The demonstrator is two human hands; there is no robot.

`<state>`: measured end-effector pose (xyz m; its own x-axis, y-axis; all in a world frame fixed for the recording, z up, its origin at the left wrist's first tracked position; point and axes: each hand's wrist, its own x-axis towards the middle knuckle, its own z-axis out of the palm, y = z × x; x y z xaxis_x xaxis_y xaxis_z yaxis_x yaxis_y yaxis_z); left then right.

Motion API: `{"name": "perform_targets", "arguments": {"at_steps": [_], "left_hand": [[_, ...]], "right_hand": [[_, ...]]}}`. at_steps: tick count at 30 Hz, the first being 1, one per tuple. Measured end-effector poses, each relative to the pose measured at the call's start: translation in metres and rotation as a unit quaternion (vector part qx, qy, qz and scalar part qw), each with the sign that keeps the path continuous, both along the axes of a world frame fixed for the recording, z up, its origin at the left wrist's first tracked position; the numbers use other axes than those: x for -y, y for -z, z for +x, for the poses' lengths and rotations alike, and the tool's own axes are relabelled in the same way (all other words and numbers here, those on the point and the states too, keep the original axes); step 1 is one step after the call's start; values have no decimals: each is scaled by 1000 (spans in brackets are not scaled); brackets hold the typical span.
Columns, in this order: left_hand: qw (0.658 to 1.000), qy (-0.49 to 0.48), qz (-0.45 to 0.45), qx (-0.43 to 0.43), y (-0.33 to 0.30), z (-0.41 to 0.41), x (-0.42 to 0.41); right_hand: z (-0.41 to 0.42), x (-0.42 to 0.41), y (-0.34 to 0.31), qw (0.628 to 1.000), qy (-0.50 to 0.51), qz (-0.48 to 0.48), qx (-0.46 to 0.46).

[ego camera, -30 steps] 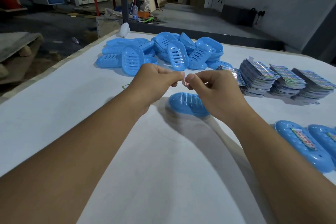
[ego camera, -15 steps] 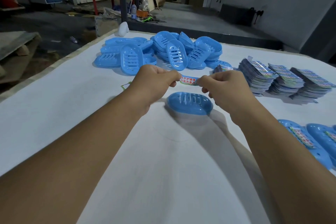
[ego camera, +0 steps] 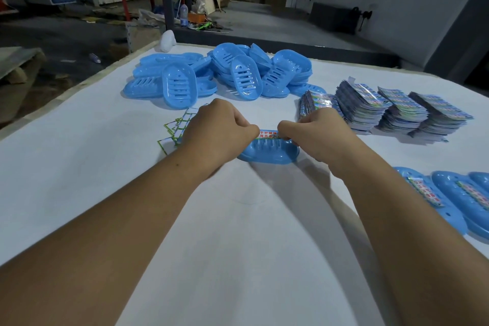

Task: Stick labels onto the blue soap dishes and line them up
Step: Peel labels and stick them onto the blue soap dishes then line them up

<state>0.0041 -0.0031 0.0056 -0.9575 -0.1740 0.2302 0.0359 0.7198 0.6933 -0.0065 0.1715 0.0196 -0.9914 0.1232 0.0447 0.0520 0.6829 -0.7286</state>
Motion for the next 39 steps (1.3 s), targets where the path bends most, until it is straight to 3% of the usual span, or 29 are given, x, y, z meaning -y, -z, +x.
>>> {"name": "perform_targets", "arguments": {"at_steps": [24, 39], "left_hand": [[997, 5, -75, -2, 3, -2, -1], [967, 17, -244, -65, -3, 0, -4]], "right_hand": [[-1, 0, 4, 995, -19, 90, -29], [1, 1, 7, 988, -25, 140, -56]]}}
